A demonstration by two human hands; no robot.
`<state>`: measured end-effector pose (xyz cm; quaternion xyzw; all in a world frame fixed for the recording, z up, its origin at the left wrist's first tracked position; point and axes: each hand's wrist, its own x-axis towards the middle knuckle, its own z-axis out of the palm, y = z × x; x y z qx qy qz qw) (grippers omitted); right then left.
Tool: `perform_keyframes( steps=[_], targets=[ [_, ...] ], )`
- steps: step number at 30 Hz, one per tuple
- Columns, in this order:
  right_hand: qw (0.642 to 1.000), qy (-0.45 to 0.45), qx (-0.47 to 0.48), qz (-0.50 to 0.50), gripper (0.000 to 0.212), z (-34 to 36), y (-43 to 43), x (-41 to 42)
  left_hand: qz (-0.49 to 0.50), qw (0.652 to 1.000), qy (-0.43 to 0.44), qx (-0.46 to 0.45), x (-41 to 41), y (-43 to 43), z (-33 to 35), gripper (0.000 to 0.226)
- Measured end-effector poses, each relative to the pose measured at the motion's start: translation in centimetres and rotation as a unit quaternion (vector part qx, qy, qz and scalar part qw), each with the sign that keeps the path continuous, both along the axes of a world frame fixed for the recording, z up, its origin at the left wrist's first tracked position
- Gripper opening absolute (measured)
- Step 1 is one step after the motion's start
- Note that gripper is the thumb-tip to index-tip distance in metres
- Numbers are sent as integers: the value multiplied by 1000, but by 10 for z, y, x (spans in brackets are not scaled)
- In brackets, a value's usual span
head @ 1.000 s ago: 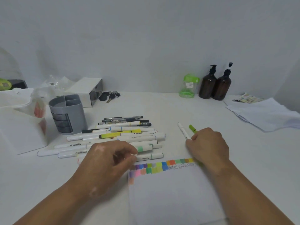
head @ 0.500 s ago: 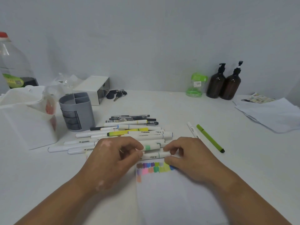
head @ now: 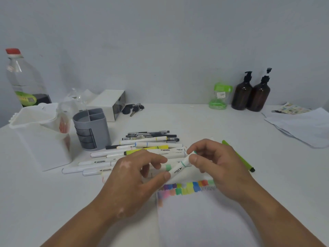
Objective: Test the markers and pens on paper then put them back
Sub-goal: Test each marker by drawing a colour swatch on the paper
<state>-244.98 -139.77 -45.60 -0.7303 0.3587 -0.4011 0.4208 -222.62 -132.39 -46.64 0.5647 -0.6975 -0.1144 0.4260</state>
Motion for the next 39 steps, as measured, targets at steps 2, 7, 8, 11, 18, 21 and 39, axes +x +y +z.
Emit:
perform_keyframes(
  steps=[2,7,8,11,18,21,39],
  targets=[
    [1000,-24,-1,16,10,0,6,8,-22,1000,-9,14,-3,1,0,17],
    [996,-81,23,24,21,1,12,19,-45,998,3,37,-4,0,-1,5],
    [996,-83,35,26,24,2,13,19,-41,998,28,41,-3,-1,-1,6],
    [997,-17,57,51,32,-1,16,19,-62,972,211,88,-1,-4,3,14],
    [996,20,68,55,25,-3,15,20,-111,848,500,134,1,-10,1,11],
    [995,-47,84,34,13,2,11,14,-124,828,533,124,7,-12,2,21],
    [977,-127,134,107,18,1,19,24,-89,992,-24,84,-3,1,2,37]
  ],
)
